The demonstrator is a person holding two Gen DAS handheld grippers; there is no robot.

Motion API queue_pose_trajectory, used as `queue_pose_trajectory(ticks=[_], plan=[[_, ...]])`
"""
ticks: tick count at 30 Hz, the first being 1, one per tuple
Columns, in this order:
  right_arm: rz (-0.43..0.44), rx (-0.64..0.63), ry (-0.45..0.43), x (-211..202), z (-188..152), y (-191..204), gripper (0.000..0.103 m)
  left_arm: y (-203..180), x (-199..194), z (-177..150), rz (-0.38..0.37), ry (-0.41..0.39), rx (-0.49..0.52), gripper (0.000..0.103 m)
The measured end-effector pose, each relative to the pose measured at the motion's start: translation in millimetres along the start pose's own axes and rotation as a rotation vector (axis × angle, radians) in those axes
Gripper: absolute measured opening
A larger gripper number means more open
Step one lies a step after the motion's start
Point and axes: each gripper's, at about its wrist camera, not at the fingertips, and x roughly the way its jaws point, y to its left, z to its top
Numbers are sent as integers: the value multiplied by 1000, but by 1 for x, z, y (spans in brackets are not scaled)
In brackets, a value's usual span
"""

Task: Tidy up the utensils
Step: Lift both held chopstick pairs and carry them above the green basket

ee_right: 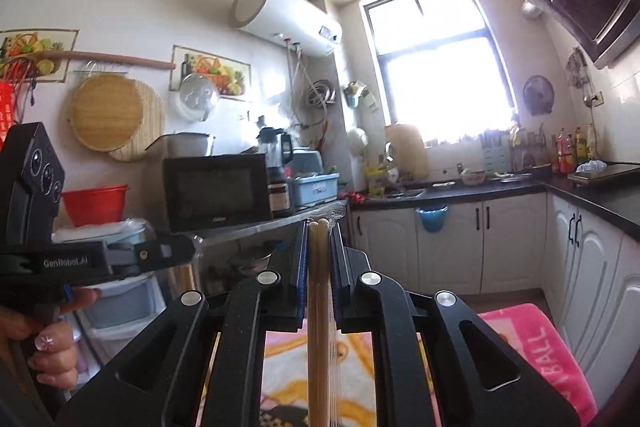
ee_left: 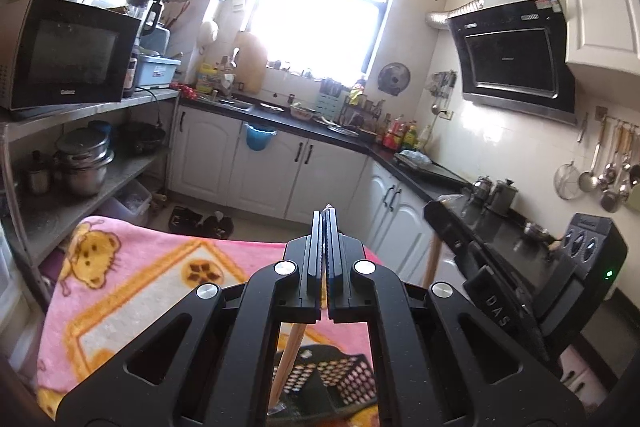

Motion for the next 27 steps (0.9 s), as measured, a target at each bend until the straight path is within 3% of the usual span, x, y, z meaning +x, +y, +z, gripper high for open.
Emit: queue_pose_trajectory(ticks=[8, 15, 27], plan=[[-53, -29, -13, 21, -26, -4, 10, 19, 19, -17, 31, -1, -6, 0], [-77, -73, -17, 18, -50, 2, 10, 29, 27, -40, 22, 33, -23, 0], [-94, -24, 1, 4, -67, -2, 11, 33, 30, -71, 13, 75, -29, 0]])
